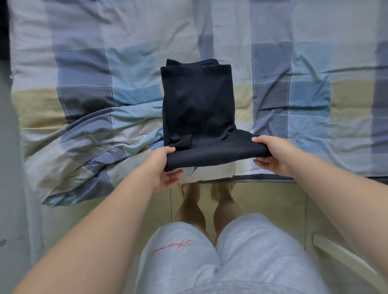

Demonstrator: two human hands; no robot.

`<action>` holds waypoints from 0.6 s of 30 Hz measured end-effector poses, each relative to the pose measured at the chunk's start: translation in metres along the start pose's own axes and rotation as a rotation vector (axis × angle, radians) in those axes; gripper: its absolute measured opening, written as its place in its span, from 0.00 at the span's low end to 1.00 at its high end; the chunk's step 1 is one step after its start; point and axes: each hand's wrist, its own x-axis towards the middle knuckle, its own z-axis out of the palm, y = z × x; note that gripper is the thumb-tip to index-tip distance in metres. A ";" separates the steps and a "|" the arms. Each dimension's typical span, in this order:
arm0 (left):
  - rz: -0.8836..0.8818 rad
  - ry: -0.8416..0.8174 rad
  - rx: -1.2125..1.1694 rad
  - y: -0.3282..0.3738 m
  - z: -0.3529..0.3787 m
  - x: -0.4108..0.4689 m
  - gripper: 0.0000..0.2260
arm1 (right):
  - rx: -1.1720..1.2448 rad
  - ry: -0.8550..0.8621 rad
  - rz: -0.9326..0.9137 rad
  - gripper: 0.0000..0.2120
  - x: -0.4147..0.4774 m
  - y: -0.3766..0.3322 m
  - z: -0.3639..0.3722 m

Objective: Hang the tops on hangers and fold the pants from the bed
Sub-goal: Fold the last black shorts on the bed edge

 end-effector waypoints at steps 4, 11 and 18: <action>-0.009 -0.075 -0.191 0.057 0.007 -0.013 0.13 | 0.122 -0.022 0.020 0.06 -0.004 -0.051 0.009; 0.094 -0.113 -0.356 0.147 0.028 0.007 0.09 | 0.297 -0.077 0.034 0.06 0.023 -0.138 0.042; 0.409 -0.090 -0.177 0.204 0.058 0.071 0.19 | 0.284 -0.183 -0.104 0.15 0.103 -0.179 0.081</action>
